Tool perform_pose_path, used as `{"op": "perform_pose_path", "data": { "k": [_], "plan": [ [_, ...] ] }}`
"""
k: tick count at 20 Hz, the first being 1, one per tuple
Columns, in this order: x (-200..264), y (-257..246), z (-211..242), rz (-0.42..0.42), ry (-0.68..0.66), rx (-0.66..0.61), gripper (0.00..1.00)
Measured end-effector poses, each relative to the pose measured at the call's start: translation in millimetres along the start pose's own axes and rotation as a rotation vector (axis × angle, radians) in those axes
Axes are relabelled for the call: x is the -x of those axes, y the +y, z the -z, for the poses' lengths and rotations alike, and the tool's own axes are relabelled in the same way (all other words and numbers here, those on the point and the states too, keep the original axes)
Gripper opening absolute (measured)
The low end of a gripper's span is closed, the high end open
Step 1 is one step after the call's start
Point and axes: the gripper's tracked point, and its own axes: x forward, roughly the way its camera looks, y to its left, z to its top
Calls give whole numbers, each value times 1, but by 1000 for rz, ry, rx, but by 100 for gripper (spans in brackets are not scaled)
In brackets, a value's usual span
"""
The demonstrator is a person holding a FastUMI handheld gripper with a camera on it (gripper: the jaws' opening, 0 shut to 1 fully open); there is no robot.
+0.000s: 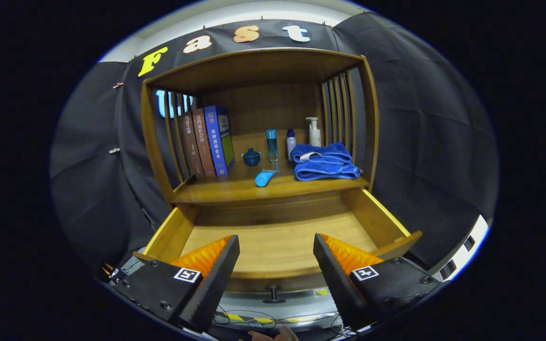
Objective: Pull open the drawer, take out the items inside it, and place them on the countertop above the cabinet.
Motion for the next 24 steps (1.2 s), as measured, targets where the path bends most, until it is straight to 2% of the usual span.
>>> {"op": "perform_pose_path", "data": {
  "k": [8,14,24],
  "plan": [
    [3,2,46,-7,-6,82,100],
    [-10,1,51,-4,30,49,100],
    [-4,4,38,-9,-35,38,100]
  ]
}}
